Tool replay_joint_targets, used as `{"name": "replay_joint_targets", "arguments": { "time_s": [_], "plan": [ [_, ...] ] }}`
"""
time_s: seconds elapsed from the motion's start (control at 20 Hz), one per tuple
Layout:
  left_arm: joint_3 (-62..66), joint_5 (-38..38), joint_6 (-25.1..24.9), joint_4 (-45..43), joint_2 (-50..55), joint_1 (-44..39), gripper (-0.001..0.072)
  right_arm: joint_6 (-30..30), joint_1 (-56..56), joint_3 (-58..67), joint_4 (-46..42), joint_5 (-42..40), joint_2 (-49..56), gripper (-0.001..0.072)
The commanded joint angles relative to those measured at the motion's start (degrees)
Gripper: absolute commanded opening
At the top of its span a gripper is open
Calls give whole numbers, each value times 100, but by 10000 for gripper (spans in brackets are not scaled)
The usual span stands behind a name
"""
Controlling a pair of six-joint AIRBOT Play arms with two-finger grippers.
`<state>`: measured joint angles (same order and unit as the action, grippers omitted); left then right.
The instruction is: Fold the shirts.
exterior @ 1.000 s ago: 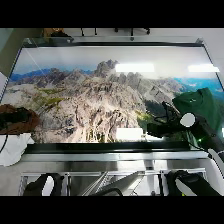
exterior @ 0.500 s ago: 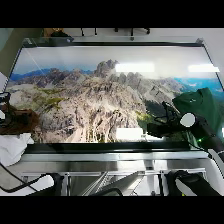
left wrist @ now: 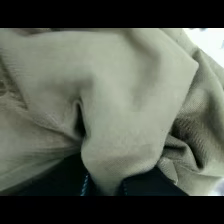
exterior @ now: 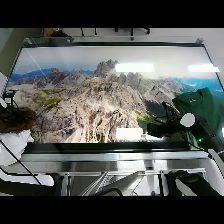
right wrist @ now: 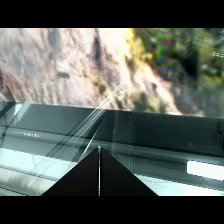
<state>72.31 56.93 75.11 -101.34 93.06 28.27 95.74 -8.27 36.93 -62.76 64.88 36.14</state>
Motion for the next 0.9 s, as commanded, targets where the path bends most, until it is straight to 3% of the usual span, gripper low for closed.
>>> {"name": "replay_joint_targets", "arguments": {
  "time_s": [0.0,0.4,0.75,0.8,0.85],
  "plan": [
    [997,728,164,273,-203,-387,13,2,-4,-2,2,4,-4,22],
    [2616,2140,151,3501,-1650,-2382,15,2,-4,-2,2,2,-4,22],
    [1193,1244,407,3801,-1840,-4800,23,2,-4,-2,2,2,-4,22],
    [992,1038,409,3801,-1744,-5056,205,2,-4,-2,2,4,-4,22],
    [881,920,485,3799,-1615,-5263,624,2,-4,-2,2,4,-4,22]
  ]
}}
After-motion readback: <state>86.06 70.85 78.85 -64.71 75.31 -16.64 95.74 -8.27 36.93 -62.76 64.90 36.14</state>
